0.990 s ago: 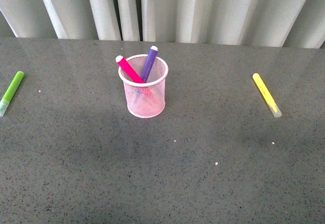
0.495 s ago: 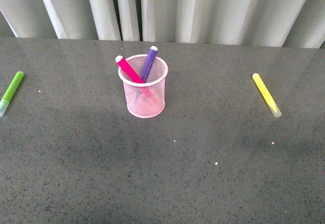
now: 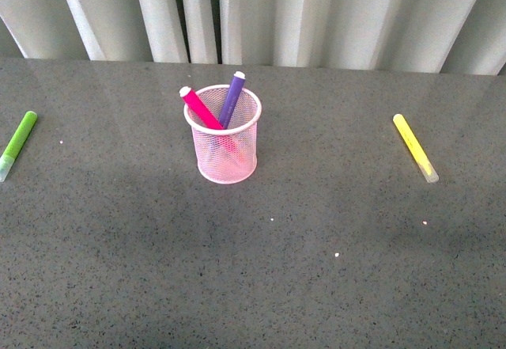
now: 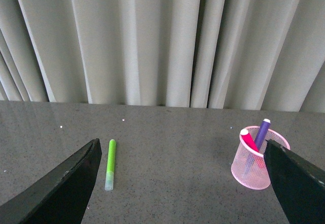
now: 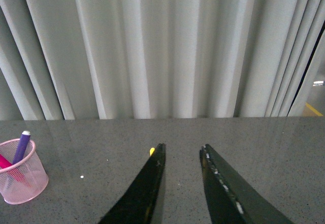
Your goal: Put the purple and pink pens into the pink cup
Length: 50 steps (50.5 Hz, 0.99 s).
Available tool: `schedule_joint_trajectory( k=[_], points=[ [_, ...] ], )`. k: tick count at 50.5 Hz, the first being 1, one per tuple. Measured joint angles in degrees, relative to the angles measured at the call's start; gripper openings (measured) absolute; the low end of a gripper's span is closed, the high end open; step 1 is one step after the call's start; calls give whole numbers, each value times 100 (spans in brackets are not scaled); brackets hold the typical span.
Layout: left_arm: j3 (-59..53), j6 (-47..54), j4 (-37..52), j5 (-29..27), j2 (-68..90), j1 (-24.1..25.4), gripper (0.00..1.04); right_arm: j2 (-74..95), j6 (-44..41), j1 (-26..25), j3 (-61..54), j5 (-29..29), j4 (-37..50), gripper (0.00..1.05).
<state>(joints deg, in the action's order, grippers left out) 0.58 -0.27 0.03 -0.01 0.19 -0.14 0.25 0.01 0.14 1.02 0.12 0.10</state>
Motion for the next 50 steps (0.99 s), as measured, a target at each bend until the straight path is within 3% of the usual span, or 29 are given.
schedule_joint_trajectory(
  k=[26,50],
  points=[
    [0,0,0,0,0,0,98,0,7,0,0,0,0,100],
    [0,0,0,0,0,0,98,0,4,0,0,-2,0,98]
  ],
)
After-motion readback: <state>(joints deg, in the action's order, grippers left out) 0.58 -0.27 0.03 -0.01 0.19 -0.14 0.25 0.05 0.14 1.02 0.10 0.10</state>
